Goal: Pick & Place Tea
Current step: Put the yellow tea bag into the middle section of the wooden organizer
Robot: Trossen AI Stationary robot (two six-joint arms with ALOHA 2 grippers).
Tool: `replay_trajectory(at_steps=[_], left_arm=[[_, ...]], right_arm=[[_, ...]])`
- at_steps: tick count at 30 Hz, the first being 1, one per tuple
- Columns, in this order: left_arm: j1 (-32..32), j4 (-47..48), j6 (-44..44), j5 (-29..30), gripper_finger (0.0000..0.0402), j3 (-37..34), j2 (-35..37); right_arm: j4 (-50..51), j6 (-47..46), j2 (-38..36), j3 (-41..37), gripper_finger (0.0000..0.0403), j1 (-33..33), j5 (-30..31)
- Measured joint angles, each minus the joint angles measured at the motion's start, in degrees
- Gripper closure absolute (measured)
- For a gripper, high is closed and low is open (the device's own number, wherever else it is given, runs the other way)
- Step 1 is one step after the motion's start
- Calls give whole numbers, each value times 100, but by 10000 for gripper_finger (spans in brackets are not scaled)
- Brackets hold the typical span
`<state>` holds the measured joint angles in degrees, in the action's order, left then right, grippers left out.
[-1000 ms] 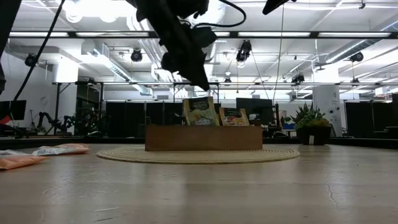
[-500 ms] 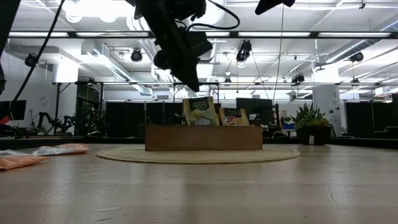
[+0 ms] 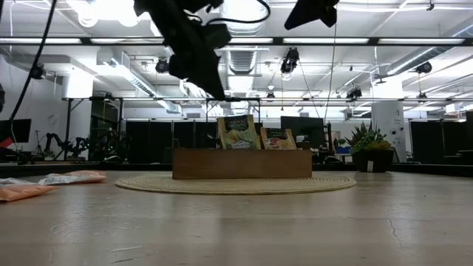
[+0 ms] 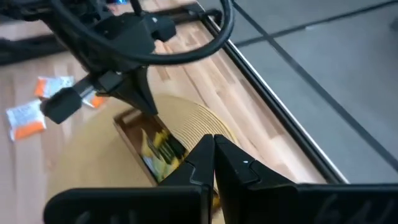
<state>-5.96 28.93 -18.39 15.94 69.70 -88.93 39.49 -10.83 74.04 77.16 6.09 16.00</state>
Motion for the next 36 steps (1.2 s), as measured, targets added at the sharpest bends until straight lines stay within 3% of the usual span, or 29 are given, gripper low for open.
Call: replay_trajectory(at_steps=[13, 20, 27, 32, 36], left_arm=[[-4, -1281, -458, 16, 402, -1756, 1760], [-4, -1545, -507, 18, 402, -2254, 2309], [-4, -1548, -500, 11, 402, -2317, 2381], [-4, -1506, -483, 2, 402, -2317, 2395], [-4, -1465, -473, 0, 402, -2315, 2504]], right_arm=[[-2114, -492, -2, -1204, 394, -275, 204], [-3186, -811, 82, -1759, 394, -410, 215], [-3459, -980, 867, -1459, 394, -620, 235], [-3322, -977, 1575, -1042, 394, -700, 936], [-3165, -1264, 1898, -961, 394, -713, 974]])
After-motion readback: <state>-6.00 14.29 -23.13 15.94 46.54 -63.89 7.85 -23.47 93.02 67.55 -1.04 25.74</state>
